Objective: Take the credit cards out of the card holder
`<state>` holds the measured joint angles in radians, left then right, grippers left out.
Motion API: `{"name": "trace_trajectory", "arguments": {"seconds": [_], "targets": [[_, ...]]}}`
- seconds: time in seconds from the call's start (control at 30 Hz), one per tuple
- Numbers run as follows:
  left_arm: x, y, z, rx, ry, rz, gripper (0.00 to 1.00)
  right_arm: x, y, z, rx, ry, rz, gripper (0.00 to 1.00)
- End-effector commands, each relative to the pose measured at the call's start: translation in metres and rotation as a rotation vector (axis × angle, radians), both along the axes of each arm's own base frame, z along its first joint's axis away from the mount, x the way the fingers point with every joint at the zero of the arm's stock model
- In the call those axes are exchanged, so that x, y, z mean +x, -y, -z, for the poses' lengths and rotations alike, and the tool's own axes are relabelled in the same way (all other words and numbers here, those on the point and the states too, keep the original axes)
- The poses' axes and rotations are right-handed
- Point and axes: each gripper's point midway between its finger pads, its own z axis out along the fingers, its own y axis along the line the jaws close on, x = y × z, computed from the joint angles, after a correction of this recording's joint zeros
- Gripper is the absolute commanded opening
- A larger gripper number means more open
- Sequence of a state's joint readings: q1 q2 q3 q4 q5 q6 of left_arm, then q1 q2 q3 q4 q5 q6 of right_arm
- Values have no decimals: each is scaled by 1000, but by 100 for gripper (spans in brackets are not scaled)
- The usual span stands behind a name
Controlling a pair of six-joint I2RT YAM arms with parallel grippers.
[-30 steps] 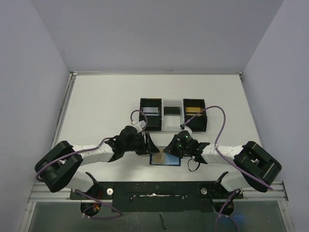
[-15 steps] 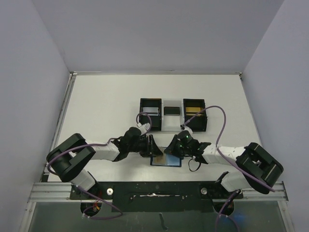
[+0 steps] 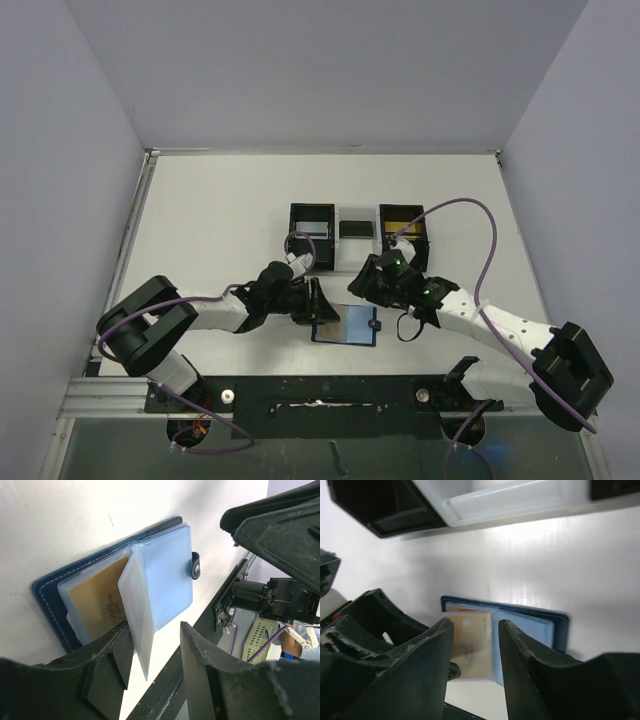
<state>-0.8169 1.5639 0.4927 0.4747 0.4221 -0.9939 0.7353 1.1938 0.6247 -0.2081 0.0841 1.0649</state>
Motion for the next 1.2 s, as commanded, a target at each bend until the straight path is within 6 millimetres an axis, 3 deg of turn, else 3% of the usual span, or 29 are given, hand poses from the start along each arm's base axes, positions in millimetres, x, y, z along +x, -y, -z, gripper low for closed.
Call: {"name": "trace_trajectory", "arguments": {"seconds": [0.0, 0.2, 0.43, 0.57, 0.73, 0.9, 1.17], "targets": [[8, 27, -33, -92, 75, 53, 41, 0, 46, -1, -128, 6, 129, 43], [1, 47, -40, -79, 103, 97, 42, -11, 65, -2, -89, 1, 174, 47], [-2, 62, -36, -40, 110, 163, 46, -18, 68, -9, -23, 11, 181, 50], [-2, 56, -31, 11, 125, 150, 47, -19, 56, -18, 47, 31, 136, 50], [12, 33, -26, 110, 159, 40, 47, -20, 35, -24, 130, 40, 46, 44], [16, 25, -27, 113, 158, -13, 47, -24, 17, -10, 142, -23, -34, 30], [17, 29, -28, 101, 154, -4, 47, -45, 29, 40, 46, -169, -26, 27]]}}
